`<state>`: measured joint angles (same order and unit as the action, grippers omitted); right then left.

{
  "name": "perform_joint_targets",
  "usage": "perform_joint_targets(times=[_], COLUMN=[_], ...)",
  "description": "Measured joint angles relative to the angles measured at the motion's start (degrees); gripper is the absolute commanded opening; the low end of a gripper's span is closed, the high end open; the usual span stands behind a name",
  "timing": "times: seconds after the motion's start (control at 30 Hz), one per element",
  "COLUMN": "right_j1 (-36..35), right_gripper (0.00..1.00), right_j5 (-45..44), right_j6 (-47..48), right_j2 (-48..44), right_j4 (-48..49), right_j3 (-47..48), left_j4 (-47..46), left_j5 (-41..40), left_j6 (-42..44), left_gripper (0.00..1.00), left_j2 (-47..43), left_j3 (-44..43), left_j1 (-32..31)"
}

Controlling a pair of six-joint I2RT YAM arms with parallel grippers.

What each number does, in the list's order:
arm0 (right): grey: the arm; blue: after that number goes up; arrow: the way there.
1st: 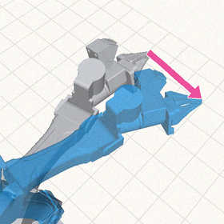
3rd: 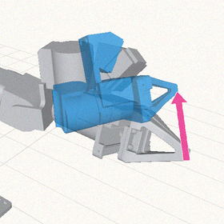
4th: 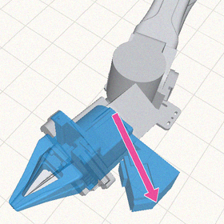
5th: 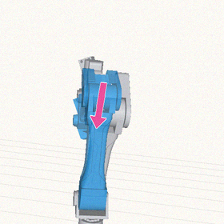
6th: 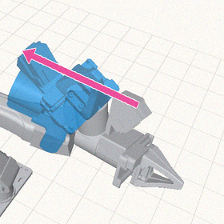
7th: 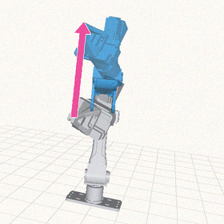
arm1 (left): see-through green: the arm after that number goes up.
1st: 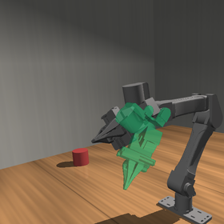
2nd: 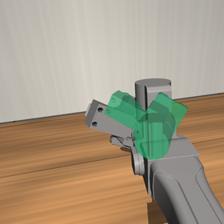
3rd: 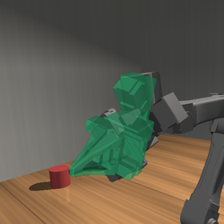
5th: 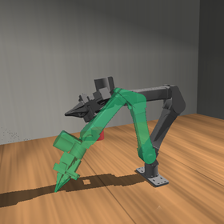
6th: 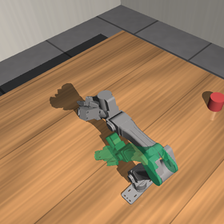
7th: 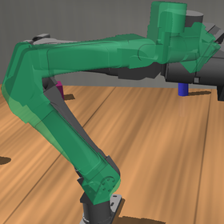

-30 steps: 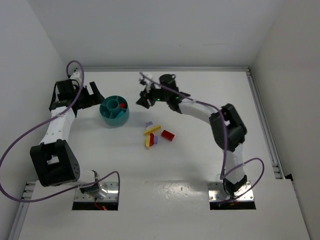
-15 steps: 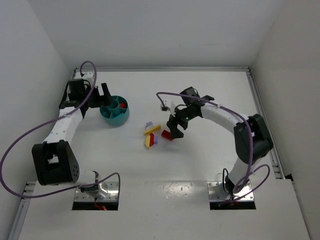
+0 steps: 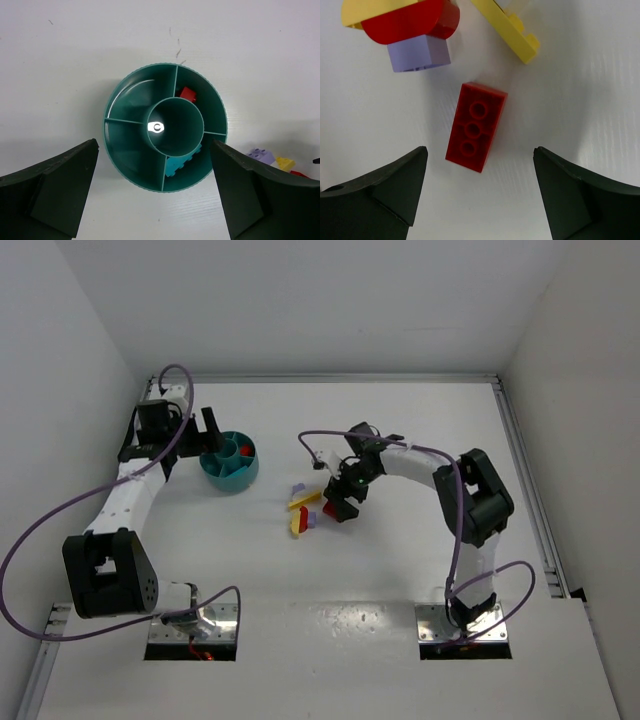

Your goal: Sort the legos into containers by color

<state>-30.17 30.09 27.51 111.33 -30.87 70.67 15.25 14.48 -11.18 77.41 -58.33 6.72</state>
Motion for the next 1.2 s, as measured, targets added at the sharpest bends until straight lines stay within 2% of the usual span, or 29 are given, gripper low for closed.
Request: perform_joint_targets(times=[0.2, 0.3, 0.33, 0.53, 0.6, 0.63, 0.7, 0.87, 0.97, 1.1, 1.2], right_j1=[-2.5, -3.9, -4.4, -6.0, -6.0, -6.0, -6.0, -5.5, -4.3, -2.5, -1.6], right_gripper=[0.80, 0.68, 0.59, 0.33, 0.19, 0.08, 0.02, 0.00, 0.00, 0.00, 0.00], right_j5=[-1.8, -3.4, -4.1, -7.5, -8.3, -8.7, -9.7, -10.2, -7.4, -2.5, 0.9], right_j6=[-1.5, -2.4, -2.8, -3.5, -3.2, -3.1, -2.8, -3.9, -8.2, -19.0, -30.8], right_j2=[5.0, 5.6, 5.8, 6.7, 6.1, 5.4, 3.9, 1.0, -2.1, -6.1, -2.6], right_j4=[1.3, 2.7, 3.0, 3.9, 4.7, 5.2, 4.9, 3.8, 7.7, 25.3, 38.2], right_j3=[4.8, 5.6, 5.7, 6.2, 5.3, 4.3, 2.3, 0.0, -0.4, -2.2, 2.9], left_j4=[-0.2, -0.2, -0.2, 0.7, 1.2, 1.4, 1.7, 2.2, 1.8, -0.4, -1.9], left_j5=[-0.5, -0.6, -0.6, -0.9, -1.0, -1.0, -1.2, -1.5, -1.4, -0.3, 0.1], left_j6=[0.0, 0.0, 0.0, 0.4, 0.7, 0.7, 0.9, 1.0, 1.0, 1.1, 1.1], left_gripper=[1.00, 1.00, 1.00, 1.00, 1.00, 1.00, 1.00, 1.00, 1.00, 1.00, 1.00], left_j2=[0.0, 0.0, 0.0, -0.7, -1.8, -2.6, -4.3, -8.3, -10.9, -15.1, -18.5], left_j3=[0.8, 0.8, 0.8, 0.9, 1.2, 1.5, 2.1, 4.3, 6.1, 9.3, 12.0], left_j1=[0.0, 0.0, 0.0, 0.0, 0.0, 0.0, 0.0, 0.0, 0.0, 0.0, 0.0])
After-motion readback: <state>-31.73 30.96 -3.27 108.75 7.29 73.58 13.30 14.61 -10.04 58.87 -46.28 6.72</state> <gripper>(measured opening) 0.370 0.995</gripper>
